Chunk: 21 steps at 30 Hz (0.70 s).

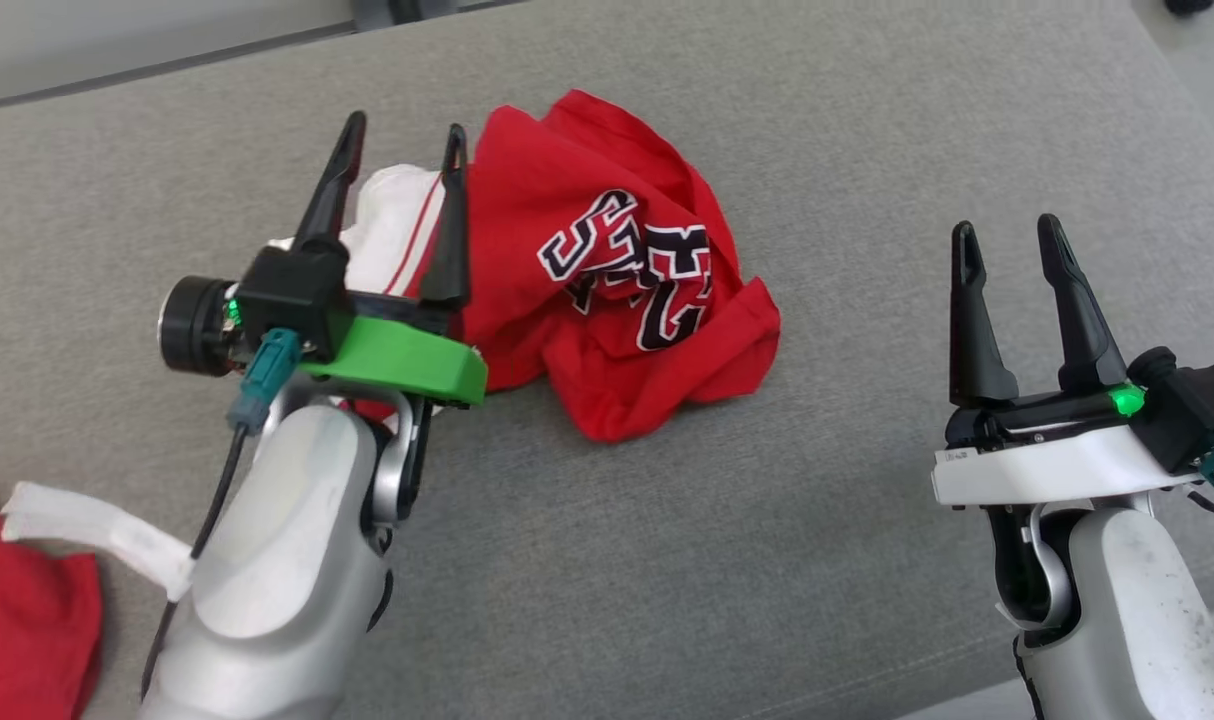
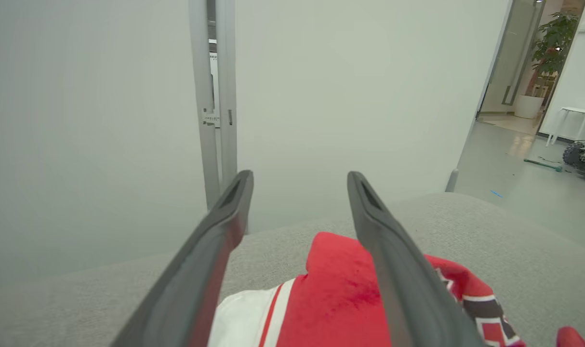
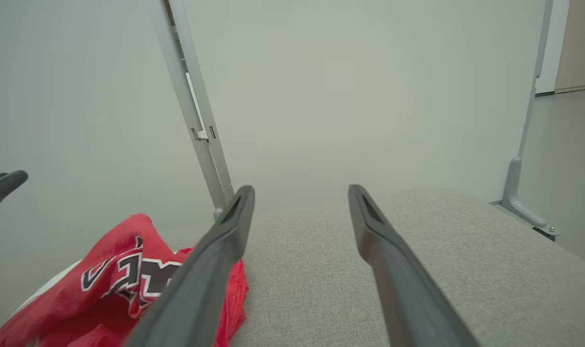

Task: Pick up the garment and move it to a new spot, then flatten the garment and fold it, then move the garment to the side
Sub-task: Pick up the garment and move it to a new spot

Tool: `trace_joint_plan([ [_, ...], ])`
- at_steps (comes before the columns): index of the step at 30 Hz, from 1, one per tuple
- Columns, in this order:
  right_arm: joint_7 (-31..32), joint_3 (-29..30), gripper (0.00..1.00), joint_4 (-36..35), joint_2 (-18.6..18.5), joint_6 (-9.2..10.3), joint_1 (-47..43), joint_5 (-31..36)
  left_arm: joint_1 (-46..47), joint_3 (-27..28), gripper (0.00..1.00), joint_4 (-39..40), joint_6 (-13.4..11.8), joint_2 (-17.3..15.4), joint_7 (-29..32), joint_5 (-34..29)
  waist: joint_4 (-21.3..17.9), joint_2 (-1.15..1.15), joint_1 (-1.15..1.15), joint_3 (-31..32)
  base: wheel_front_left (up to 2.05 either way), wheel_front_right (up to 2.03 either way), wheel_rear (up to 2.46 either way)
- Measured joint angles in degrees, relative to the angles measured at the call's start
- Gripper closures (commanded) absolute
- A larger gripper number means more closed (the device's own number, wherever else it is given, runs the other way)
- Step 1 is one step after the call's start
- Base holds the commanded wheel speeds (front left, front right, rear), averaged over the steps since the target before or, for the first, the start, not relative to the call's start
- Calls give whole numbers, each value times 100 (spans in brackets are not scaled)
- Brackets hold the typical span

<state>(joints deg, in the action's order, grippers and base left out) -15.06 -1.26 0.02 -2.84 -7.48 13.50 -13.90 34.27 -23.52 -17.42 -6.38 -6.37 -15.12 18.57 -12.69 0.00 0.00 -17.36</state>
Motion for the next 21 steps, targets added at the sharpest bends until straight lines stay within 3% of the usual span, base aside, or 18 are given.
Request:
trace_joint_plan([
  [11,0,83,0,154,0,0,-165,272,-1243,1049,0,680,274,-126,0,-164,962,0,0,419,0,0,0],
  [21,0,64,0,220,1,0,-538,293,-2498,1658,0,1205,563,219,0,-532,1472,0,0,895,0,0,0],
])
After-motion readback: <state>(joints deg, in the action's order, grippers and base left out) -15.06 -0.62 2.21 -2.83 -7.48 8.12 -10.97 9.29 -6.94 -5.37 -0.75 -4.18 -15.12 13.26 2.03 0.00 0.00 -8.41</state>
